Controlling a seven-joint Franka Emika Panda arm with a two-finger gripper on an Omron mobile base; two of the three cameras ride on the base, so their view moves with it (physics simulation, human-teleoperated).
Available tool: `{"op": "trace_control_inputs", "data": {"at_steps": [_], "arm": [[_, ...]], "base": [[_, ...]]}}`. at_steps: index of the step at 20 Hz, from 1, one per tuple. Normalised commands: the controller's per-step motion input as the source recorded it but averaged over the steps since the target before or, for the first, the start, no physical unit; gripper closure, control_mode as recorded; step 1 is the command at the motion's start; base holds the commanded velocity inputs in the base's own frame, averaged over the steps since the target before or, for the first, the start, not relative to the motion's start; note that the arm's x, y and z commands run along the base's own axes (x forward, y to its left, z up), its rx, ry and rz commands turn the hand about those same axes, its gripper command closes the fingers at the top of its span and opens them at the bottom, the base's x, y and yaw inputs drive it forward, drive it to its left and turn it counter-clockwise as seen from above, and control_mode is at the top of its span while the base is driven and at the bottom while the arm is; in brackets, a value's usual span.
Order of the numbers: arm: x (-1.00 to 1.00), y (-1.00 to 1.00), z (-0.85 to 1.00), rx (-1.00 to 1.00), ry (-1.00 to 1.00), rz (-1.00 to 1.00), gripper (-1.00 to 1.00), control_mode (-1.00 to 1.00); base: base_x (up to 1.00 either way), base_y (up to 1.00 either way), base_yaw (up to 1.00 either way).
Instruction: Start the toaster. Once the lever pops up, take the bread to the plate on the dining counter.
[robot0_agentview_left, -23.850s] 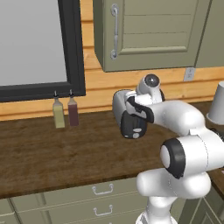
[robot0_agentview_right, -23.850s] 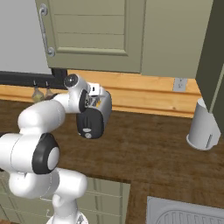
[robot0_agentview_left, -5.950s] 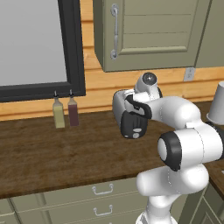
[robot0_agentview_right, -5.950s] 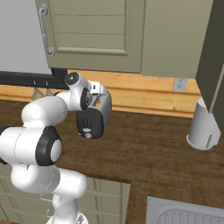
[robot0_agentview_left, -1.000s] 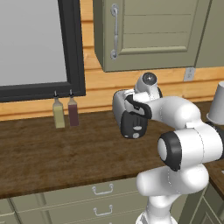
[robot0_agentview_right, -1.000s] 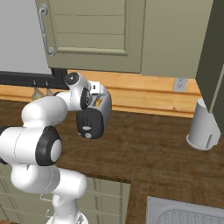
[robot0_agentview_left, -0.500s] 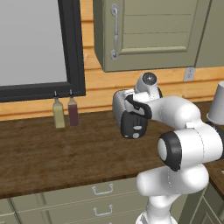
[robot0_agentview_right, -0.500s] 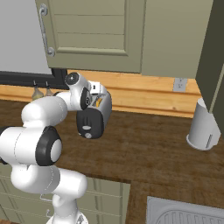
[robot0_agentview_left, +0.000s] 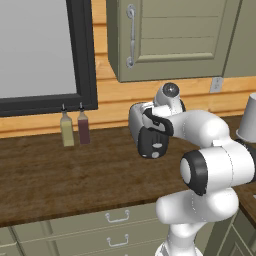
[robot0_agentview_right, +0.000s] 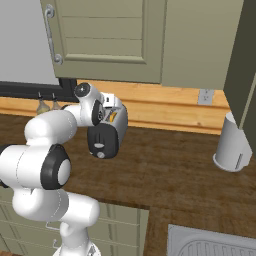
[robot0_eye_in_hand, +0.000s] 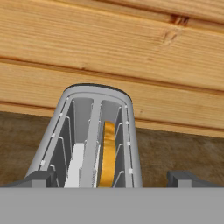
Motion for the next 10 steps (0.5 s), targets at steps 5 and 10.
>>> {"op": "trace_control_inputs", "data": {"at_steps": [5,10], "arm": [[0.00,0.00,0.00,0.00,0.00,0.00,-1.00,-1.00],[0.00,0.00,0.00,0.00,0.00,0.00,-1.00,-1.00]], "base": [[0.00,0.00,0.00],[0.00,0.00,0.00]]}}
